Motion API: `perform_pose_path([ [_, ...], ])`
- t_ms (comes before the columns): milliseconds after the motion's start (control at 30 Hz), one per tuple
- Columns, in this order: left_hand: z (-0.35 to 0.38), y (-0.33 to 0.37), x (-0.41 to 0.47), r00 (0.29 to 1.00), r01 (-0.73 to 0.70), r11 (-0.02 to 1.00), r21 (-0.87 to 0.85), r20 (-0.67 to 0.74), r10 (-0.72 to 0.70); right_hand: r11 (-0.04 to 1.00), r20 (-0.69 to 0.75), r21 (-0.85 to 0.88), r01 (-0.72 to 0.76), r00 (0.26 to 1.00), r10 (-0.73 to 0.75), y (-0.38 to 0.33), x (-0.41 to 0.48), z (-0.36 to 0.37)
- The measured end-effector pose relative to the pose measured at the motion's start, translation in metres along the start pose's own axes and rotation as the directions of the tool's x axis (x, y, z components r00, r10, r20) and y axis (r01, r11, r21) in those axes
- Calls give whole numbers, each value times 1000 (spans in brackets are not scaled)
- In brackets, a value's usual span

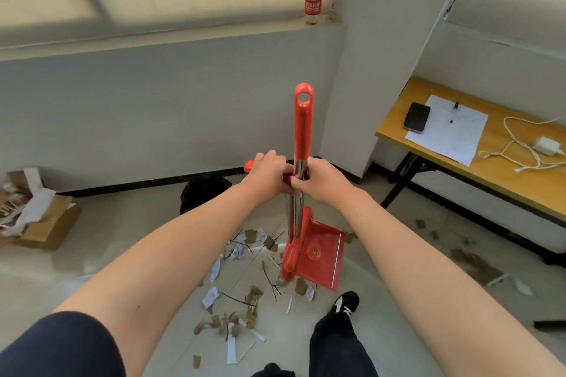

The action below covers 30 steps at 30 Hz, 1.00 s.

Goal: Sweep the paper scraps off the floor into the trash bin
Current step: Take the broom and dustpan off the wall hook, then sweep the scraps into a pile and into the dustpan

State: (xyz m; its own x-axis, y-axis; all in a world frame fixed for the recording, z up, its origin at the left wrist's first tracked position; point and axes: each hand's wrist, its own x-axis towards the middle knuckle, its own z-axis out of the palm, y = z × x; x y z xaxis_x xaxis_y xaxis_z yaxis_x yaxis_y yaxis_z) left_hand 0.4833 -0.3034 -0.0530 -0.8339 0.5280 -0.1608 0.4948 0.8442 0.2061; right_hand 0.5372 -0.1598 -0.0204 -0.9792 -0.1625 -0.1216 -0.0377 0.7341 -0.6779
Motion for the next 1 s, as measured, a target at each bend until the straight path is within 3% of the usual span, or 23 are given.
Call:
perform_pose_path([
  [267,-19,-9,-85,998,-62,998,-27,-22,62,979,120,177,99,985,-121,-52,-46,18],
  [533,-3,11,-156,993,-121,982,-145,-18,119,982,184,156,107,974,-135,-57,-102,44],
  [767,5,4,-205,996,-63,984,-166,44,72,975,289,192,108,944,-161,-72,-133,71],
  [900,-5,-66,-252,985,170,953,-249,58,-161,959,282,275,-67,959,-14,-42,-146,59],
  [1000,-19,-89,-268,975,222,929,-297,52,-216,921,328,326,-215,939,103,-30,-146,59],
])
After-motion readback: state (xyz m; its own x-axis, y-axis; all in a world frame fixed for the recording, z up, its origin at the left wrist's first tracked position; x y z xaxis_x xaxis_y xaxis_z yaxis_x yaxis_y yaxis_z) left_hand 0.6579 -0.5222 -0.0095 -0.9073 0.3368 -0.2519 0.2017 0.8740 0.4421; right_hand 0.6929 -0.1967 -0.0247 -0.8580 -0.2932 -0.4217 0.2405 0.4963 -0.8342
